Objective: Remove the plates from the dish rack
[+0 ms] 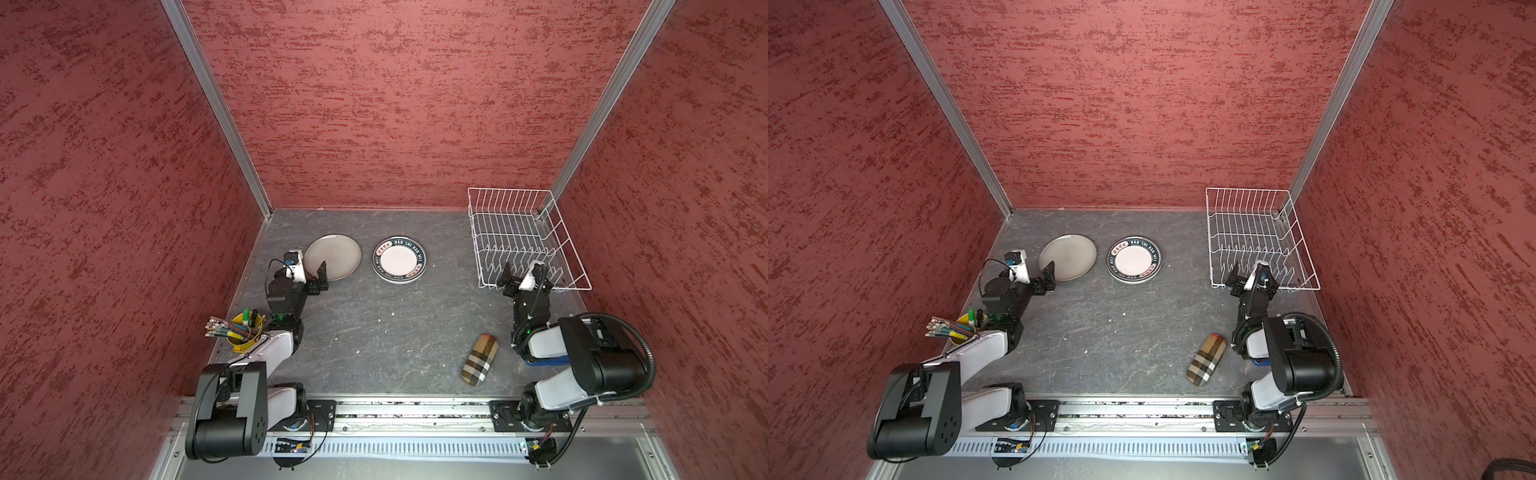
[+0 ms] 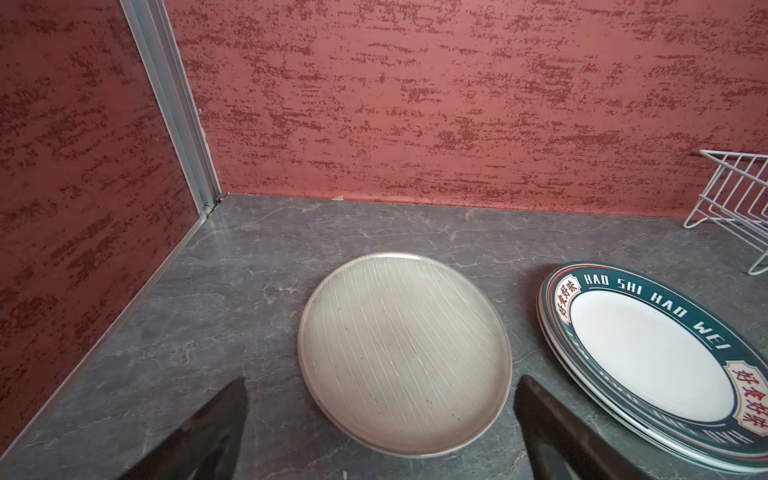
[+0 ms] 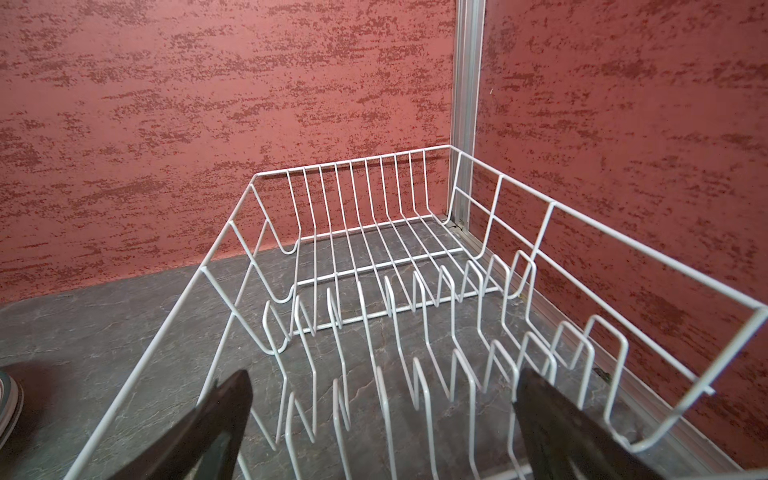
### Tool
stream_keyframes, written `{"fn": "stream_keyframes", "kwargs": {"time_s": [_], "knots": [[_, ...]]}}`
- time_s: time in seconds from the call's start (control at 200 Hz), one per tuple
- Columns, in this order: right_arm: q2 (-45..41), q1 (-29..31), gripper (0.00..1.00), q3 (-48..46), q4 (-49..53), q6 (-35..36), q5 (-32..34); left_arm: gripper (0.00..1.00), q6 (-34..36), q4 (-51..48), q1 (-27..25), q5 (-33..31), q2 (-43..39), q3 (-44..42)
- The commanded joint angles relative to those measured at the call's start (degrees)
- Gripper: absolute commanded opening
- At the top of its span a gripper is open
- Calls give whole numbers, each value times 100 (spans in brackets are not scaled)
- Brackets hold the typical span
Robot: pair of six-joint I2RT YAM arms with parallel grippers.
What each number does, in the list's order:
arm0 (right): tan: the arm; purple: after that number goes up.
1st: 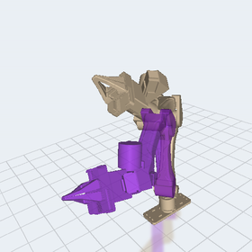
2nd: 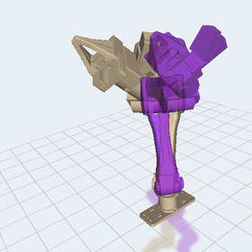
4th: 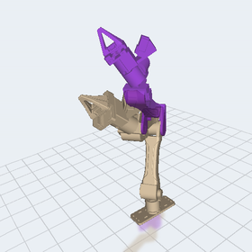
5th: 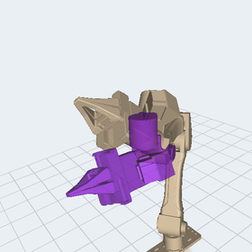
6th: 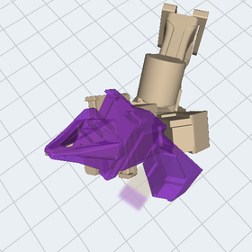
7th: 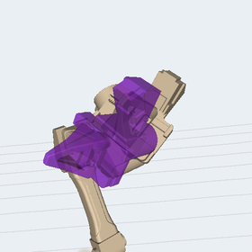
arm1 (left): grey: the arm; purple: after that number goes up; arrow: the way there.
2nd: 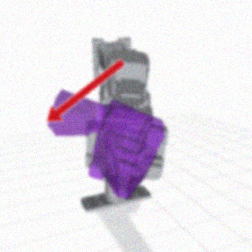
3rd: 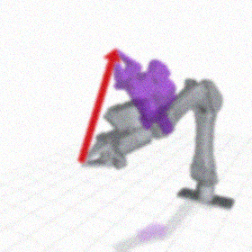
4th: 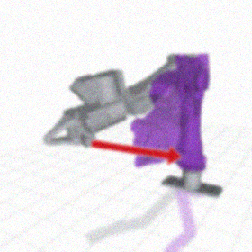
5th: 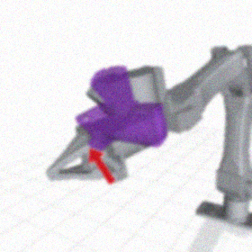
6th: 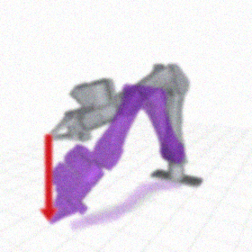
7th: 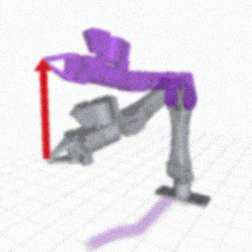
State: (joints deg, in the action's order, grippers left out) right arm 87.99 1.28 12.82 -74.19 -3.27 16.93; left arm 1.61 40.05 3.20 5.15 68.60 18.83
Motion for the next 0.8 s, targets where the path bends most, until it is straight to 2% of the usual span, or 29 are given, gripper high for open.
{"fn": "stream_keyframes", "kwargs": {"time_s": [0.0,0.14,0.296,0.376,0.426,0.481,0.541,0.636,0.792], "knots": [[105,9,99,106,310,247,-60,99,51,307,-105,-110,-119,-201],[105,10,99,118,316,242,-58,99,-41,2088,-214,-352,580,-849],[105,1,99,123,335,243,-60,99,322,1903,-469,-279,1418,-397],[105,4,99,129,344,240,-70,99,356,2555,-500,-481,2044,-358],[105,1,99,128,343,237,-64,99,312,1904,-518,-491,1825,-219],[105,-9,99,126,344,239,-72,99,262,1954,-430,-443,1971,-112],[105,-5,99,125,351,234,-66,99,159,1411,-355,-371,1876,83],[105,-5,99,131,344,239,-67,99,5,1111,-231,-318,1899,272],[105,-7,99,165,430,221,-74,99,-35,1165,-188,-286,1932,270]]}}
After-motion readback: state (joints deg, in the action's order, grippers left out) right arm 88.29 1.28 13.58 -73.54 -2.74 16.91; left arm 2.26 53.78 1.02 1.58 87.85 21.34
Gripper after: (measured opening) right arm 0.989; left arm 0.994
